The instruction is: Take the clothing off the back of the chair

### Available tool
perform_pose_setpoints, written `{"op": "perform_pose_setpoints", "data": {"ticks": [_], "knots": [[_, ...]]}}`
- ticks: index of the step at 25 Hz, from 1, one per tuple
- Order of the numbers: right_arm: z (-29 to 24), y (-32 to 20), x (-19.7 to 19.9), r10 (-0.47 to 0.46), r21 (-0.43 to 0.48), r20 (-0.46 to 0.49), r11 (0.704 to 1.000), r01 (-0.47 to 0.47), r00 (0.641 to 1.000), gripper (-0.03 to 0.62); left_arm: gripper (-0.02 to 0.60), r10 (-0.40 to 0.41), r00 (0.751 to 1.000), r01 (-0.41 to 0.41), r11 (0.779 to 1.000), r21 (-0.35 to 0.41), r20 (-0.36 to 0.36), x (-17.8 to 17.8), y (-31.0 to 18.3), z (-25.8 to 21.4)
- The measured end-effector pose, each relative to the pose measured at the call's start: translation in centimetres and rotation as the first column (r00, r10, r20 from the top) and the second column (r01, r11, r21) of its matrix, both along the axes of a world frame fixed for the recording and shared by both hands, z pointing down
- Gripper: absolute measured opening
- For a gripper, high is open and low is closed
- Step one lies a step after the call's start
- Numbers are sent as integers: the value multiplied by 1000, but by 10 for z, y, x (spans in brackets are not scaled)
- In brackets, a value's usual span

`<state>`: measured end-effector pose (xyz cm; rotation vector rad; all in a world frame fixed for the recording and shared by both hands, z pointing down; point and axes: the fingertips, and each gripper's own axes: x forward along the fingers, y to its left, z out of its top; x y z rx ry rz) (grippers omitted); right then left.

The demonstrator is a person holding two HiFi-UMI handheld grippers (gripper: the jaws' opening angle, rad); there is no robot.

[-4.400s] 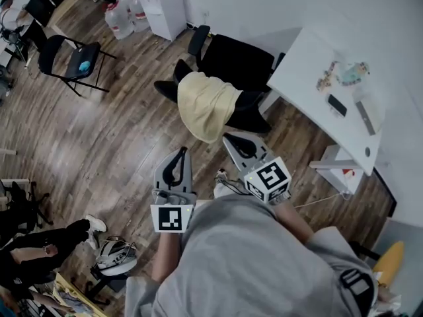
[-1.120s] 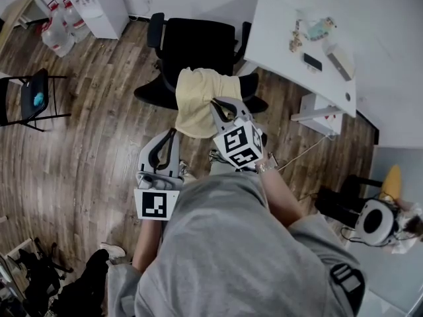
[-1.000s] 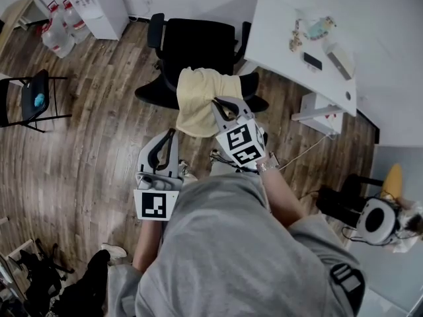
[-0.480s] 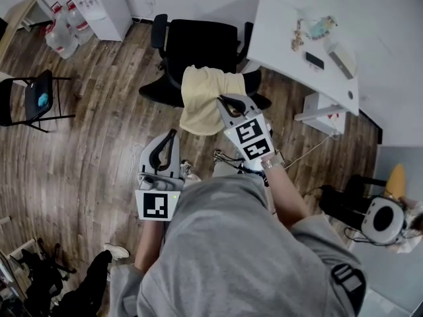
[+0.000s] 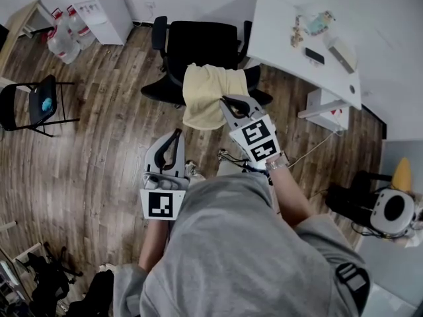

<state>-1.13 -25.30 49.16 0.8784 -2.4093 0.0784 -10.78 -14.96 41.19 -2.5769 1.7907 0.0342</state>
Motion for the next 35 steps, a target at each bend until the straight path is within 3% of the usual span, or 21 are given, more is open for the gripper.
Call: {"op": "perform_pose_setpoints", "data": {"ticks": [20,35], "knots": [[-51,15,25,70,64,144,995,-80,987,43,35,20,1000,-20,998,57,-3,10,16,-16],[-95,3,21,59,150,175,985,-86,983,43,35,29,999,-32,995,99,25,1,15,-29]]}}
